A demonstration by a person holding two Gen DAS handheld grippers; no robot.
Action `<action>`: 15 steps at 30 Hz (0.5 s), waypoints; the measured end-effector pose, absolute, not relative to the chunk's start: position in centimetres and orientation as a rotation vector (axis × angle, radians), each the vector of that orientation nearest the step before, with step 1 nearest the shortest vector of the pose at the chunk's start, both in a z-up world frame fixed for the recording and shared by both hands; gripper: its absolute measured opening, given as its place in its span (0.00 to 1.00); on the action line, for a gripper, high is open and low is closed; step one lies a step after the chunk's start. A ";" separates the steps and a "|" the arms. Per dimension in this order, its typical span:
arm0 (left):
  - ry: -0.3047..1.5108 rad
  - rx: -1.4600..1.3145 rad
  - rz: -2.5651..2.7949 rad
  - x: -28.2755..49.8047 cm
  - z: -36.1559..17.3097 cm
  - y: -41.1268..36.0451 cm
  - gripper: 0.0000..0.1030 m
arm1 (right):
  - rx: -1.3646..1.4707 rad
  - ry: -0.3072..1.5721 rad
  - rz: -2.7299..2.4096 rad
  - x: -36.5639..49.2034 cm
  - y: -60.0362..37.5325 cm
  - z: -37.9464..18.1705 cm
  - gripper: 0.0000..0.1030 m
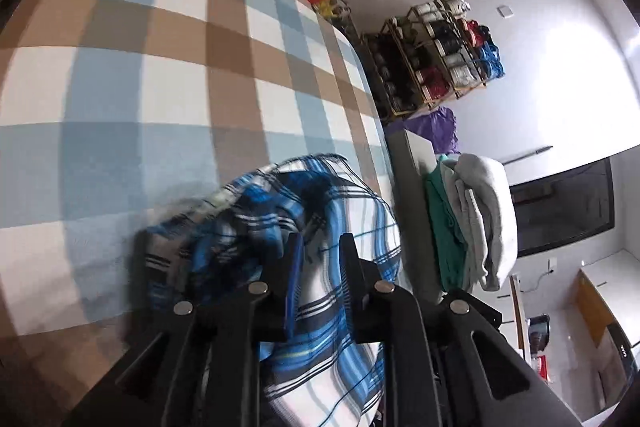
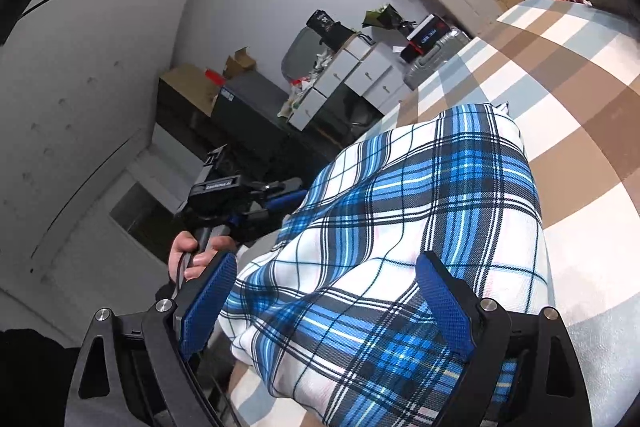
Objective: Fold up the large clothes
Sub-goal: 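Hold the shirt bundle with the left tool while the right tool rests on the shirt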
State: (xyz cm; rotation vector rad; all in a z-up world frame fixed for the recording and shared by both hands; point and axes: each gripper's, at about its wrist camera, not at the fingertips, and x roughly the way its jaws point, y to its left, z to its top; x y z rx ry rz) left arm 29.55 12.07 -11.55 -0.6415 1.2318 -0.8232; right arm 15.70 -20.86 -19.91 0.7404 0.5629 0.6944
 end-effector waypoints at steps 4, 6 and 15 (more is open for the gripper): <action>1.284 -0.551 -0.833 29.8 -12.1 10.2 0.12 | 0.740 0.562 0.694 15.5 -20.8 -19.9 0.89; 1.321 -0.516 -0.780 30.0 -12.9 9.9 0.13 | 0.740 0.561 0.696 15.5 -20.8 -19.9 0.89; 1.245 -0.521 -0.926 27.2 -9.1 8.4 0.56 | 0.761 0.557 0.708 15.5 -21.2 -20.1 0.89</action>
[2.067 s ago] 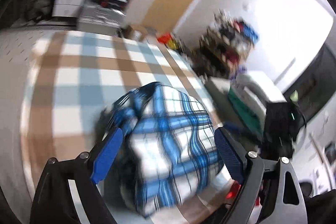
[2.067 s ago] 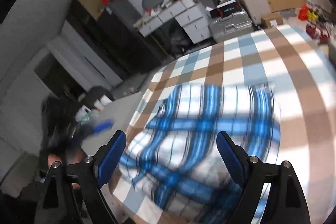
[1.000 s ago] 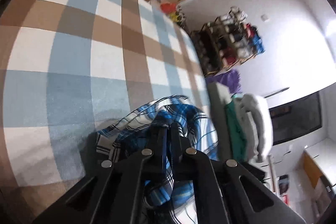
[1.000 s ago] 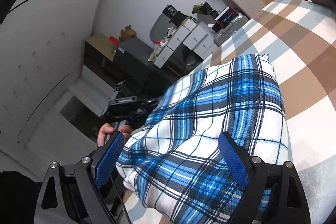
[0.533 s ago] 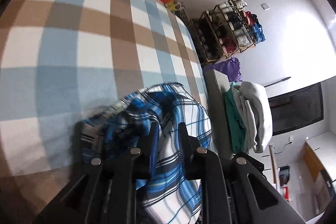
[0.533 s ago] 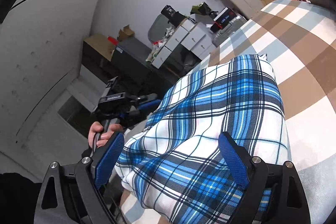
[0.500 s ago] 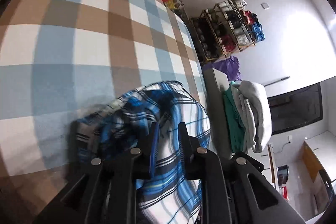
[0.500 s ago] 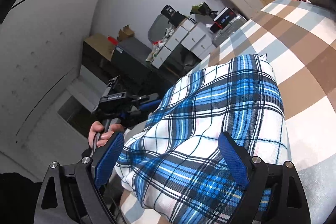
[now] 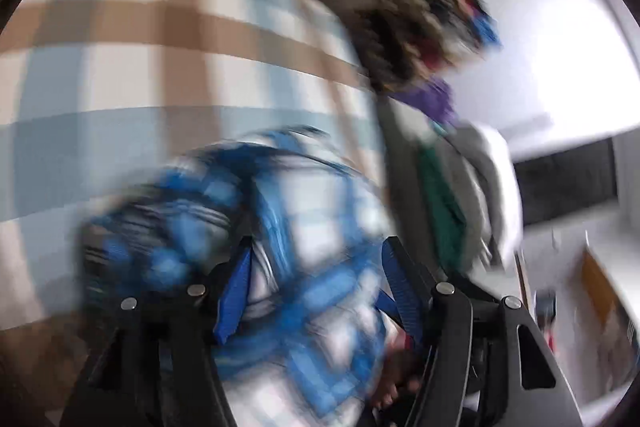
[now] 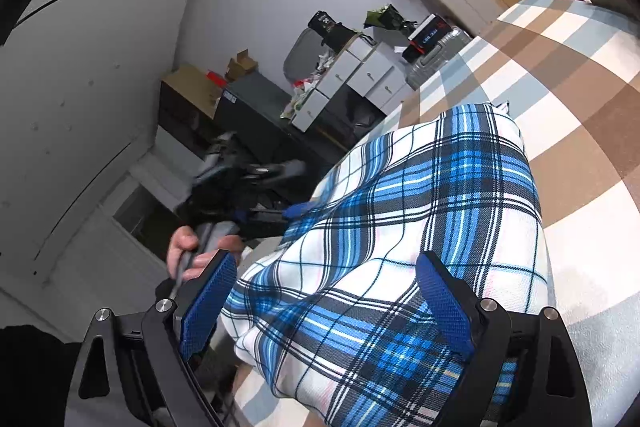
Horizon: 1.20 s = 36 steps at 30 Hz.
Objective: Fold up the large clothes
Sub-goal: 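Hold the shirt bundle with the left tool while the right tool rests on the shirt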
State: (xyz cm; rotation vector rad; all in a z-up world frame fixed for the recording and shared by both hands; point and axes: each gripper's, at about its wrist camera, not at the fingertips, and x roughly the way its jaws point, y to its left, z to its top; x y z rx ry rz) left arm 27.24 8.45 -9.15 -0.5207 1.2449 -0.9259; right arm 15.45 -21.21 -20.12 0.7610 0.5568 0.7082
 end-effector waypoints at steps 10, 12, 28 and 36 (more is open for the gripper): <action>1.151 -0.493 -1.197 22.4 -7.7 5.0 0.57 | 0.818 0.547 0.724 15.6 -22.0 -20.5 0.90; 1.146 -0.435 -1.205 21.6 -7.5 4.2 0.57 | 0.821 0.548 0.723 15.5 -22.0 -20.5 0.90; 1.127 -0.546 -0.973 26.2 -9.7 9.8 0.58 | 0.813 0.547 0.717 15.4 -21.7 -20.3 0.91; 1.101 -0.744 -0.877 27.4 -10.8 13.2 0.58 | 0.822 0.546 0.722 15.4 -21.9 -20.5 0.91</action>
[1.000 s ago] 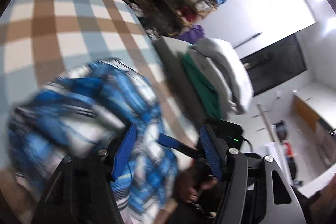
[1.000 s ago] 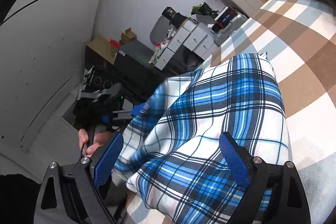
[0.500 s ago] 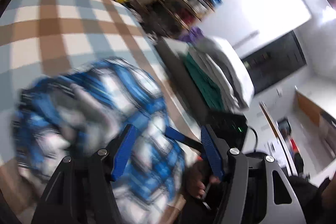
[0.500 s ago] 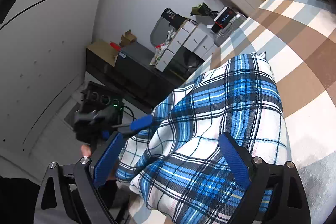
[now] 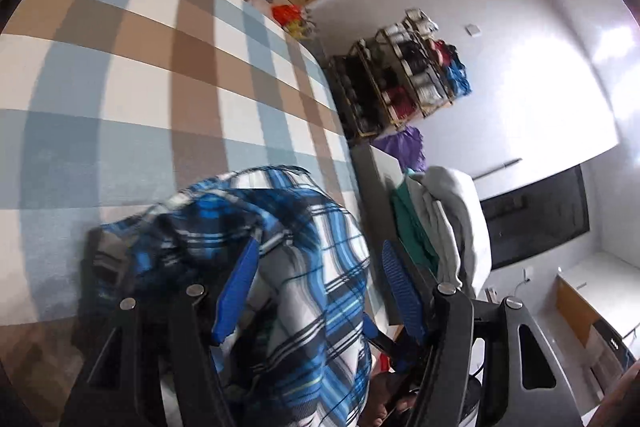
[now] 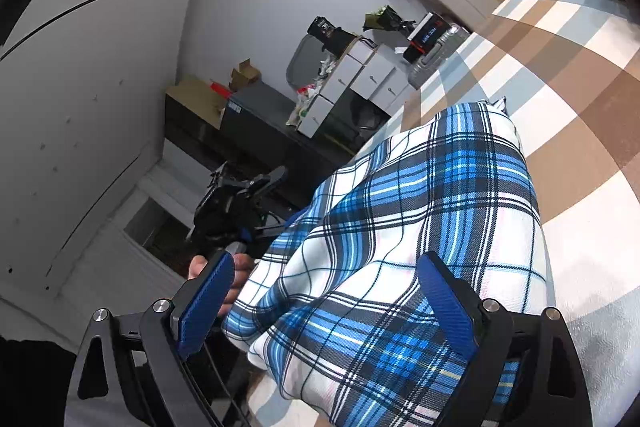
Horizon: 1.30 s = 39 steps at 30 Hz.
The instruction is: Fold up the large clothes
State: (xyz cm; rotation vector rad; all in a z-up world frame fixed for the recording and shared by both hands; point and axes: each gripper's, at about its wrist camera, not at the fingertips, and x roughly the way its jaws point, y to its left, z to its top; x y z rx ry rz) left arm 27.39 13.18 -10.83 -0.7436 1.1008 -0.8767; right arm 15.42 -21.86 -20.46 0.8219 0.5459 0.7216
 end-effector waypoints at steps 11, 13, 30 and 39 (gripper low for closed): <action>1.244 -0.686 -0.823 27.2 -12.5 11.0 0.57 | 0.835 0.541 0.723 15.5 -22.1 -20.6 0.91; 1.234 -0.754 -0.830 27.8 -13.0 11.4 0.41 | 0.835 0.542 0.724 15.5 -22.1 -20.6 0.91; 1.317 -1.125 -0.868 30.5 -15.4 14.2 0.31 | 0.862 0.539 0.735 15.2 -22.3 -20.7 0.91; 1.336 -1.159 -0.823 30.8 -16.2 14.4 0.51 | 0.843 0.542 0.729 15.1 -22.0 -20.6 0.91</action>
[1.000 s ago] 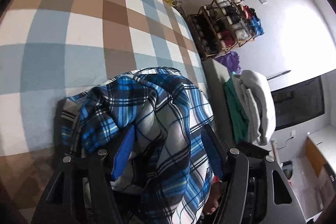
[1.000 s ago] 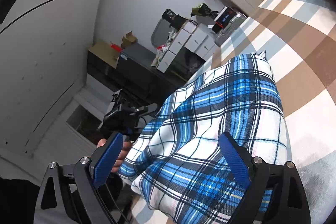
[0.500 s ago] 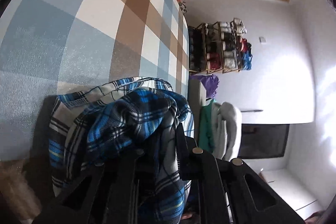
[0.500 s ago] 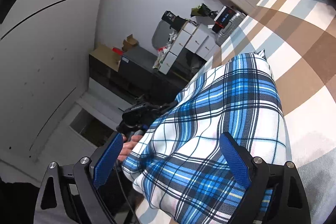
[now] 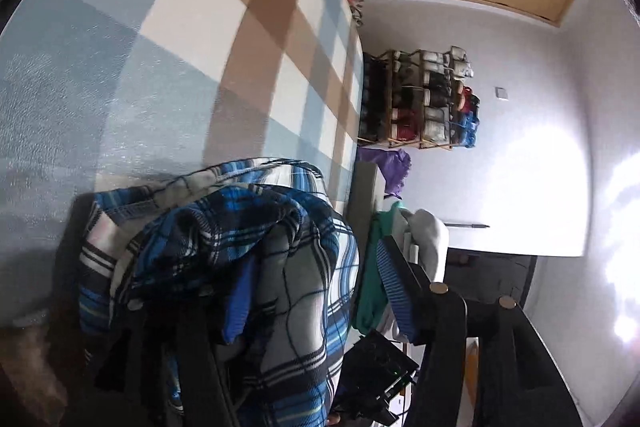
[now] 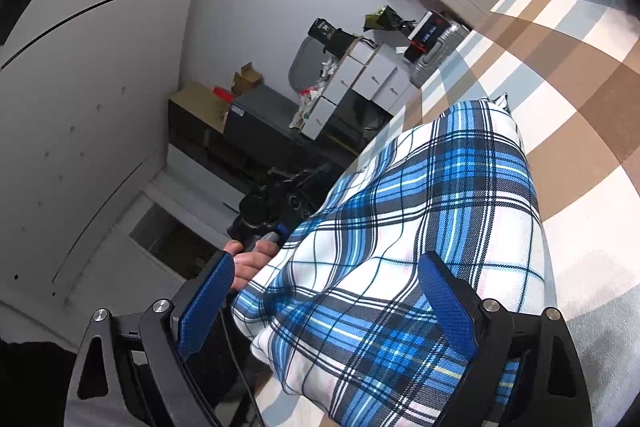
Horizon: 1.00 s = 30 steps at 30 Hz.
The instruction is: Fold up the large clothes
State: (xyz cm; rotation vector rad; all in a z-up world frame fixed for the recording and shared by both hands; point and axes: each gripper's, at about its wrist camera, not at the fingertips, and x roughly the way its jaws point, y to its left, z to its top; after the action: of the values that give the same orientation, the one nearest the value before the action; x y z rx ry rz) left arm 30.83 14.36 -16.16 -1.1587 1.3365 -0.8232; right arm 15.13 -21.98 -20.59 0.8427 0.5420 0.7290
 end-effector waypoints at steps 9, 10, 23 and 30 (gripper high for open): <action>1.292 -1.139 -0.654 30.3 -16.5 16.1 0.00 | 0.836 0.543 0.719 14.8 -21.9 -20.5 0.91; 1.272 -1.112 -0.619 30.1 -16.1 16.5 0.00 | 0.834 0.543 0.718 14.8 -21.9 -20.5 0.91; 1.078 -0.950 -0.643 29.8 -9.2 17.5 0.00 | 0.850 0.541 0.717 14.9 -21.9 -20.5 0.91; 1.273 -0.787 -0.705 28.4 -11.6 13.7 0.03 | 0.849 0.541 0.716 14.9 -22.1 -20.7 0.91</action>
State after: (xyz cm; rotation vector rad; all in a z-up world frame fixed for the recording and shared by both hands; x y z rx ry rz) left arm 28.44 13.68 -11.57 -0.7868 1.2732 -0.7050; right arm 14.93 -22.06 -20.68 0.8494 0.5407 0.7159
